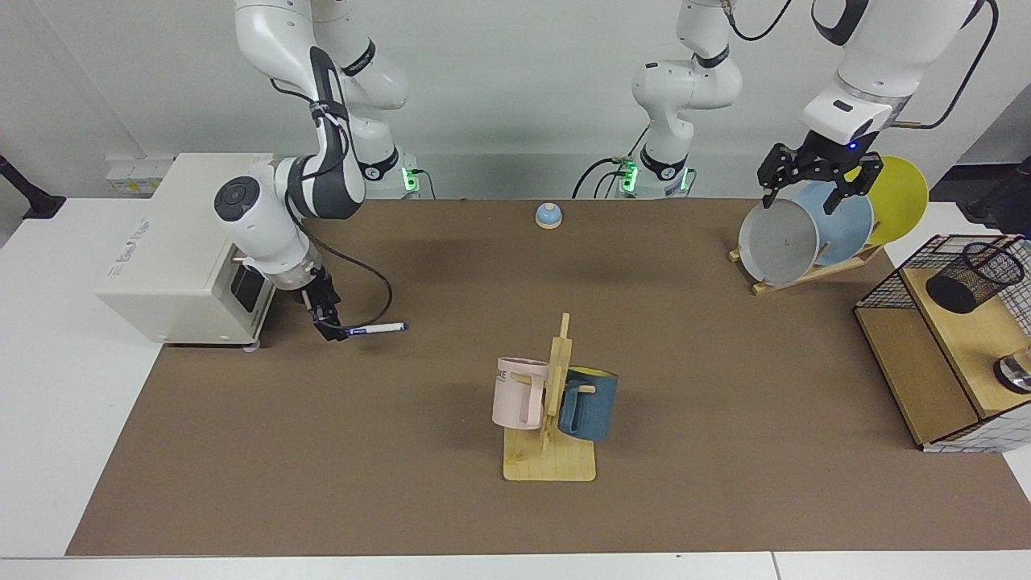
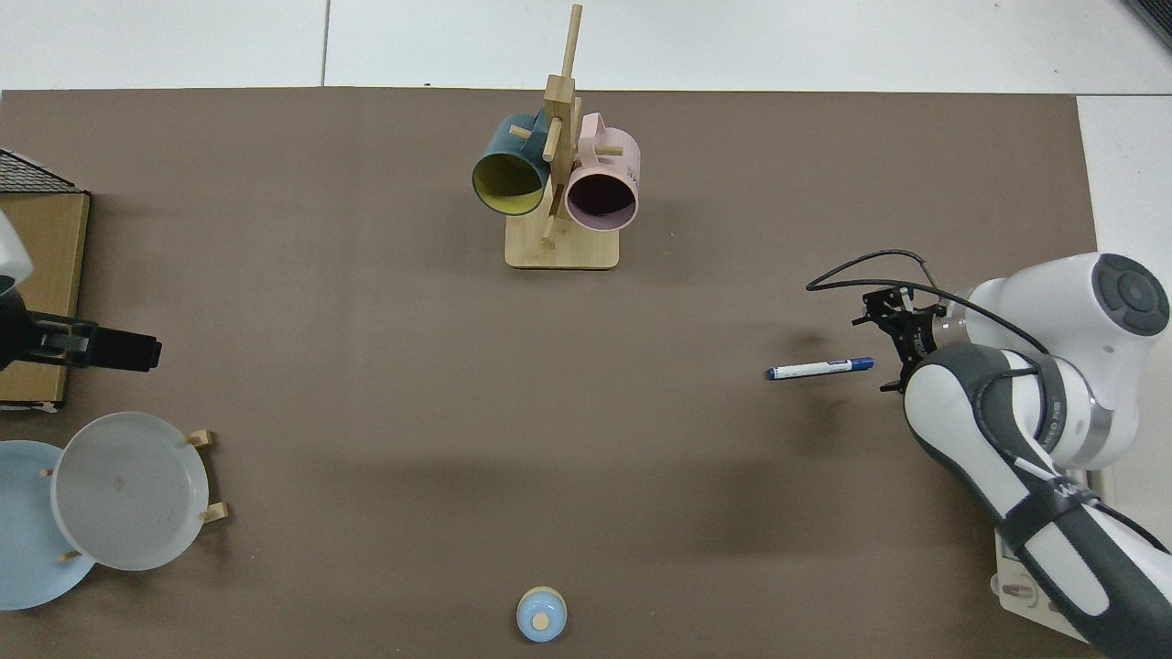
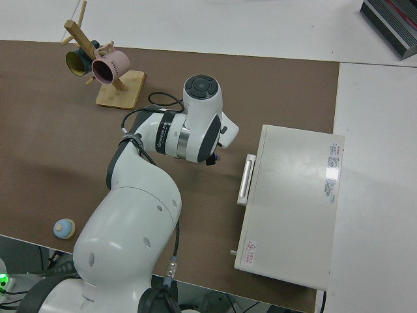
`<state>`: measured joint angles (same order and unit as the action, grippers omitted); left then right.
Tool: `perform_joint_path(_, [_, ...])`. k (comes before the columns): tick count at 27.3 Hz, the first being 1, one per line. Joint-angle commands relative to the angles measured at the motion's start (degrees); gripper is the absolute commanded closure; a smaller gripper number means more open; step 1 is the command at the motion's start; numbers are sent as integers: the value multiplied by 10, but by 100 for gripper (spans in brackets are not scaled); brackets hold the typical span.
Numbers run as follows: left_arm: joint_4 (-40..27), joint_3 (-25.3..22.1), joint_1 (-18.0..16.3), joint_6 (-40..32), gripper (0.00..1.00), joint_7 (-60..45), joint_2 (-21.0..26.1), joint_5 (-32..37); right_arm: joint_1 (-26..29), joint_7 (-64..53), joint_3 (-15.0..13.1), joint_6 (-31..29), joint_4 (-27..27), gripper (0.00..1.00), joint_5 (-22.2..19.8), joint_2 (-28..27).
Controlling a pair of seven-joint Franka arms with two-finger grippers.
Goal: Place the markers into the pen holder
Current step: 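Move the right gripper toward the white marker on the table, then close the right gripper on the white marker's body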
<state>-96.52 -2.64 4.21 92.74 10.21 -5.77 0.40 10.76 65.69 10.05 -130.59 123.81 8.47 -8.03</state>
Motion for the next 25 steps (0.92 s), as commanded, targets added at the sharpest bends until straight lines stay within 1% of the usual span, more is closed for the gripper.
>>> perform_joint_path(1, [-11,-4,4,0,0,-4,-6,5,-8,69,4,-62,48,3,9,7])
perform_joint_path(4, [-11,-4,4,0,0,-4,-6,5,-8,78,4,-83,66,5,9,8])
perform_joint_path(7, [-11,-4,4,0,0,-4,-6,5,-7,85,4,-88,72,8,9,8])
perform_joint_path(9, [-11,-4,4,0,0,-4,-6,5,-9,99,4,-106,79,10,10,6])
perform_joint_path(13, [-11,-4,4,-3,0,-5,-6,5,-8,100,4,-143,97,11,3,-1])
perform_joint_path(18, [-11,-4,4,-3,0,-5,-6,5,-7,100,4,-151,100,16,3,-3])
perform_joint_path(22, [-11,-5,4,1,0,-5,-6,5,-4,102,4,-162,105,28,3,-4])
perform_joint_path(23, [-11,-5,4,1,0,-5,-6,5,-4,102,4,-168,107,33,3,-4])
perform_joint_path(24, [-11,-5,4,1,0,-5,-6,5,-4,102,4,-172,108,41,3,-4])
perform_joint_path(25, [-11,-5,4,1,0,-5,-6,5,-3,102,4,-173,108,51,3,-6])
